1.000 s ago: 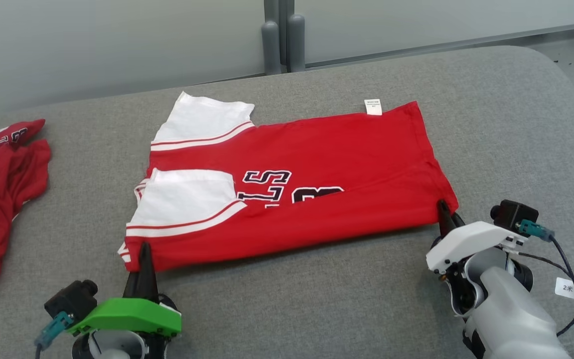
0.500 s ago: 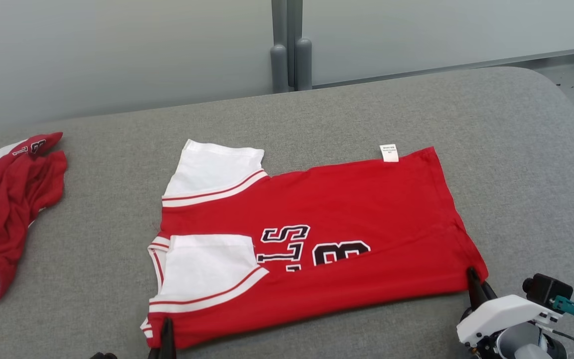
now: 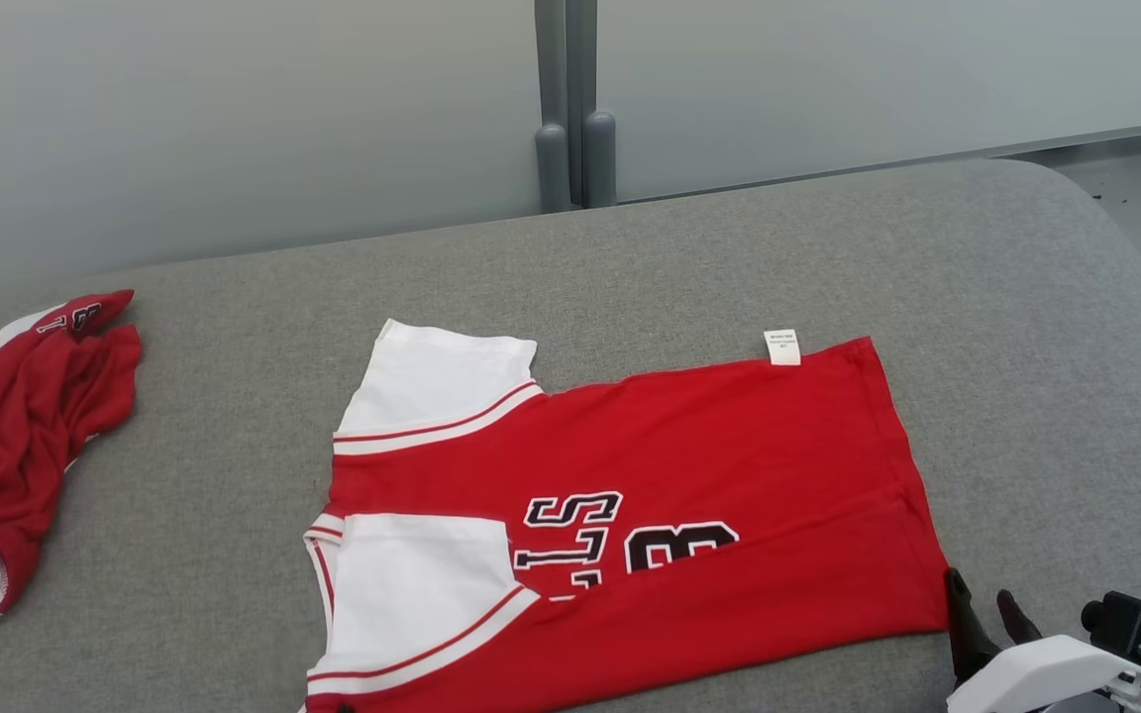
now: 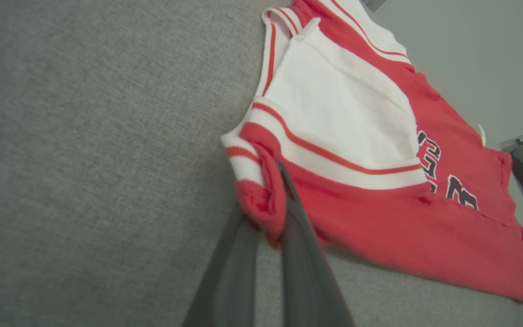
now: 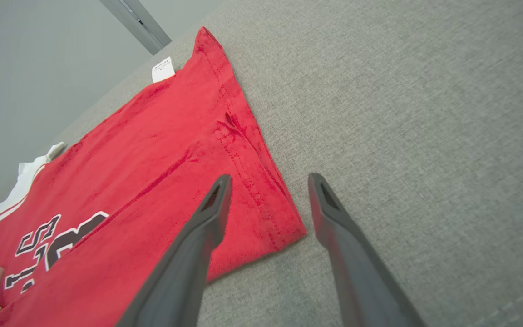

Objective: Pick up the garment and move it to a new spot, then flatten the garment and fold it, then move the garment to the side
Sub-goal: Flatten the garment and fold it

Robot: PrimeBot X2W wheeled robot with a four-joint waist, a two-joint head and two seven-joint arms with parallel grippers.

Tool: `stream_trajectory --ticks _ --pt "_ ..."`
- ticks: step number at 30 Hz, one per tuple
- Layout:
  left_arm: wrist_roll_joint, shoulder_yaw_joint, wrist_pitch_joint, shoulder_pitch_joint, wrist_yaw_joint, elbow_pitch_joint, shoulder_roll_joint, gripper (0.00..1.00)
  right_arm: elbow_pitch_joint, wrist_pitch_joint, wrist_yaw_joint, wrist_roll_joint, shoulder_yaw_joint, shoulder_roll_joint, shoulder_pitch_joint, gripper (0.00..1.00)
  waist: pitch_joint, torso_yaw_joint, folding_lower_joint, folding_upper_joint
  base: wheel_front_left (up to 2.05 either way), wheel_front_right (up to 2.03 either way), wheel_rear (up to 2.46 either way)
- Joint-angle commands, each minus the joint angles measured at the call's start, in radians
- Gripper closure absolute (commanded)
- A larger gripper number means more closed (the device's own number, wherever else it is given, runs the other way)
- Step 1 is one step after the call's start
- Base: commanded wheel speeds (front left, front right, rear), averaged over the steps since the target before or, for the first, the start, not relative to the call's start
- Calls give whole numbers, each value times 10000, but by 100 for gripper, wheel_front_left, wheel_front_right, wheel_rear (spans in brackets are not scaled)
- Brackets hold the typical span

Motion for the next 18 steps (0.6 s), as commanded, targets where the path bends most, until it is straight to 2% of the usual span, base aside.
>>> stream_trajectory --ticks 1,9,18 --pt "-15 17 19 166 74 116 6 0 -109 19 -3 20 -82 -33 206 0 -37 -30 0 47 0 0 0" --pt "-190 169 244 564 391 358 162 0 -531 1 -1 -174 -547 -30 639 0 -119 -133 0 47 0 0 0" --pt "186 458 207 -107 516 -236 943 0 -1453 121 -1 -728 -981 -30 591 0 -132 -221 0 47 0 0 0"
